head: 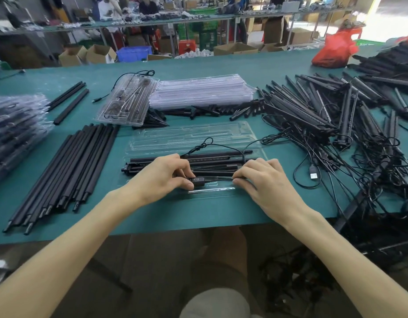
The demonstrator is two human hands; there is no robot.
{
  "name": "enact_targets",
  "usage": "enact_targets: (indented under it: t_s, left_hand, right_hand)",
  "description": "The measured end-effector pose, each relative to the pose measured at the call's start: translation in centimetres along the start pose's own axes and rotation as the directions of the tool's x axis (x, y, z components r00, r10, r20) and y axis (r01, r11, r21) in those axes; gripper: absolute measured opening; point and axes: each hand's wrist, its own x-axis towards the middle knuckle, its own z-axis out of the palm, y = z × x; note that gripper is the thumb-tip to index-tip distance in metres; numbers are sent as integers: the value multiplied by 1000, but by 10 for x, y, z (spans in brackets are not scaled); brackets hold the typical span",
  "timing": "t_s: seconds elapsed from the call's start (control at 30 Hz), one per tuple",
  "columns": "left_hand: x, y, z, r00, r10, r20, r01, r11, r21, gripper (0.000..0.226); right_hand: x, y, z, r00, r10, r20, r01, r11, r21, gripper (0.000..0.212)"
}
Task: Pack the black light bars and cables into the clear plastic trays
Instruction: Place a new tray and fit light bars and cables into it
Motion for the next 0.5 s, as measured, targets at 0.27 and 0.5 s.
enact_targets:
  t_s: [0.27, 0.5]
  left_hand:
    - [5, 3, 1, 984, -167, 62, 173, 981, -91, 17]
    - [7, 5, -2, 978, -197, 63, 204, 972, -120, 6]
  right_hand:
    - [1, 4, -5, 989, 36, 141, -40, 999, 28, 21]
    - [4, 4, -6, 981, 132, 141, -156, 972, 176, 15]
